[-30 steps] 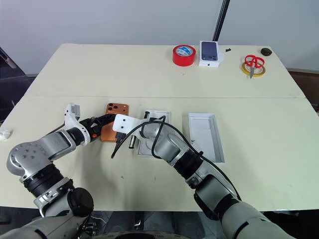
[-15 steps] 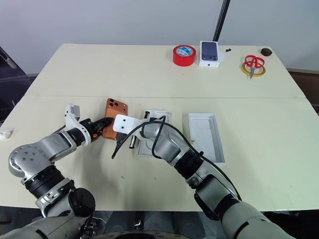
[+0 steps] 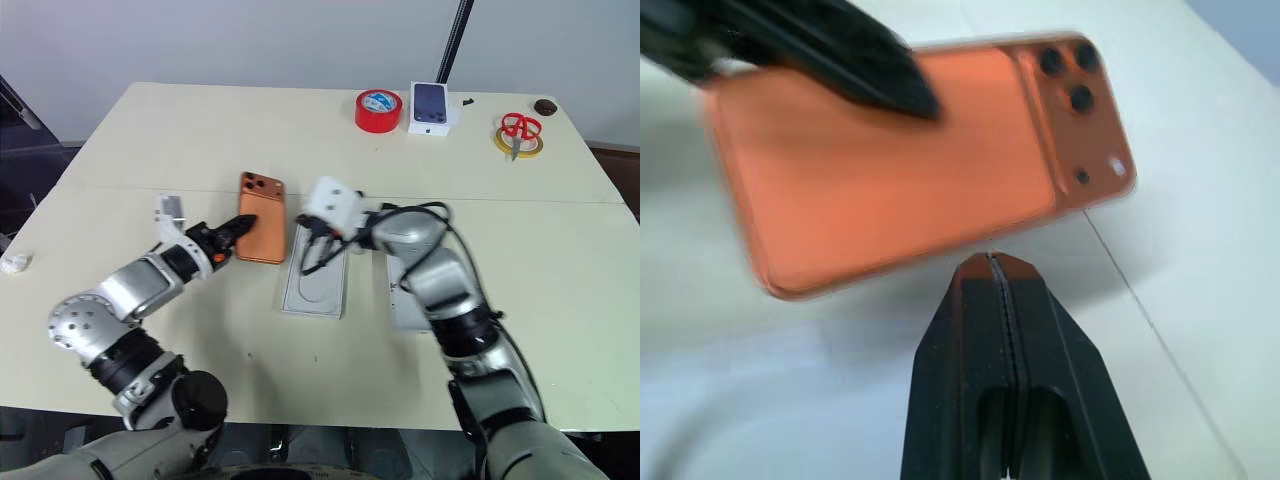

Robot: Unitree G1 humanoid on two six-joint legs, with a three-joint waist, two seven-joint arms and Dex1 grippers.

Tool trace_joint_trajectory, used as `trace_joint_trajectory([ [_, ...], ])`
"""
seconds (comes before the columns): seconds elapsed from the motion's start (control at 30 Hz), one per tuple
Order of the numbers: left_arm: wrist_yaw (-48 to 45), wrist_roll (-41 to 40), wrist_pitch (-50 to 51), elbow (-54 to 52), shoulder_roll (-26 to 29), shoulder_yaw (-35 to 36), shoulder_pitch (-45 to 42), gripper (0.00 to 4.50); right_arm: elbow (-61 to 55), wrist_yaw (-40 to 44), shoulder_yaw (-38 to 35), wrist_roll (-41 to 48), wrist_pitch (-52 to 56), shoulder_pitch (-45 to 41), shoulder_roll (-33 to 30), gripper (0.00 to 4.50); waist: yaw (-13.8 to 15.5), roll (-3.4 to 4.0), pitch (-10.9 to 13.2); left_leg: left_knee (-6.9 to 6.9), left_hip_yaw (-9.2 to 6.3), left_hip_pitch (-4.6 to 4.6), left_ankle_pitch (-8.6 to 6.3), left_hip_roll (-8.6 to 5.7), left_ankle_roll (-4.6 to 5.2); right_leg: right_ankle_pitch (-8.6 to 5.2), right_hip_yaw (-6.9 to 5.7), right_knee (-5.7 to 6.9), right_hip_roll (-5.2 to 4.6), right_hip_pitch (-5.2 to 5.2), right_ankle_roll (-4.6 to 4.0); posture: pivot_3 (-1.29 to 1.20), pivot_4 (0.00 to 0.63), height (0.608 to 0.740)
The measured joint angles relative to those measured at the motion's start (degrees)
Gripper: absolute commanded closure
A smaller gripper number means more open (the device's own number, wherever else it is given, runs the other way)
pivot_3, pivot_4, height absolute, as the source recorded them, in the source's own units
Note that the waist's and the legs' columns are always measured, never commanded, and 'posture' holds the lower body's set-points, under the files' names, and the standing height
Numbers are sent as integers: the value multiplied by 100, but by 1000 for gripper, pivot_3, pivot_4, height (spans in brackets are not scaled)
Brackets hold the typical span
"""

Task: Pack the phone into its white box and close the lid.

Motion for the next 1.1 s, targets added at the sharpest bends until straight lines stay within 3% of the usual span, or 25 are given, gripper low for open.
trace_joint_trajectory([
  [0.1, 261, -76, 0, -73, -73, -337, 284, 4454, 6, 431, -481, 433, -9, 530, -658, 4500, -48, 4, 2, -8, 7, 12, 0, 2, 1, 0, 15, 3, 21, -1, -2, 0, 150, 732],
  [0.23, 402, -151, 1, -69, -172, -803, 566, 4454, -24, 629, -765, 794, -74, 809, -1079, 4500, -12, 3, 5, -2, -1, 14, 4, 4, -1, 4, 10, 13, 34, 0, -11, 0, 150, 732],
  [0.6, 454, -231, -3, 281, -192, -1402, 626, 4454, -29, 309, -782, 865, -335, 1044, -1248, 4500, 21, 2, 6, 9, 3, 8, 5, -11, -2, 3, 13, 4, 31, 5, -9, 0, 150, 732],
  [0.9, 456, -560, -1, 266, -135, -1621, 737, 337, 165, 136, -463, 717, -572, 1020, -1248, 4500, 15, 2, 5, 10, 2, 8, 6, -9, -3, 3, 13, 5, 31, 5, -9, 0, 150, 732],
  [1.03, 409, -919, -7, 88, 187, -1609, 861, 337, 265, 111, -377, 665, -626, 948, -1247, 4500, 8, 2, 5, 9, 1, 10, 7, -7, -6, 3, 12, 10, 33, 5, -9, 0, 150, 732],
  [1.1, 346, -1103, -22, -92, 612, -1642, 916, 337, 272, 87, -352, 639, -657, 888, -1244, 4500, -4, 3, 5, 8, 2, 11, 9, -4, -9, 3, 13, 13, 34, 3, -9, 0, 150, 732],
])
